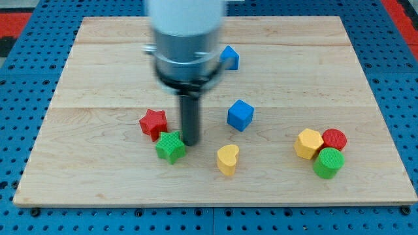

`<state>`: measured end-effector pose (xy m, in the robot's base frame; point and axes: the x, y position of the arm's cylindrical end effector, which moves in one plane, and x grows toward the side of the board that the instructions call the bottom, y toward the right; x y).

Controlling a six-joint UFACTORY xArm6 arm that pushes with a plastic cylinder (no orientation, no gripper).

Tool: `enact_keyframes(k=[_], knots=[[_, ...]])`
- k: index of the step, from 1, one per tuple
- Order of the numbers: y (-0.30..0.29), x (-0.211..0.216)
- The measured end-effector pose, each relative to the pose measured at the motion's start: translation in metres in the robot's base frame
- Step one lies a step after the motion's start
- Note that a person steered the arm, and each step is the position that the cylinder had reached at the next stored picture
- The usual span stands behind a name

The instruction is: Slide the heart near to the hexagon

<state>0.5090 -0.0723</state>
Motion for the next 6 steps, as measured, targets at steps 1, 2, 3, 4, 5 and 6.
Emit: enact_keyframes(k=[1, 2, 3, 4, 5, 6], knots=[[-0.042, 0.027], [-0.019, 0.075], [0.019, 0.065], [0.078, 0.055], [0.145, 0.044], [0.155, 0.053]])
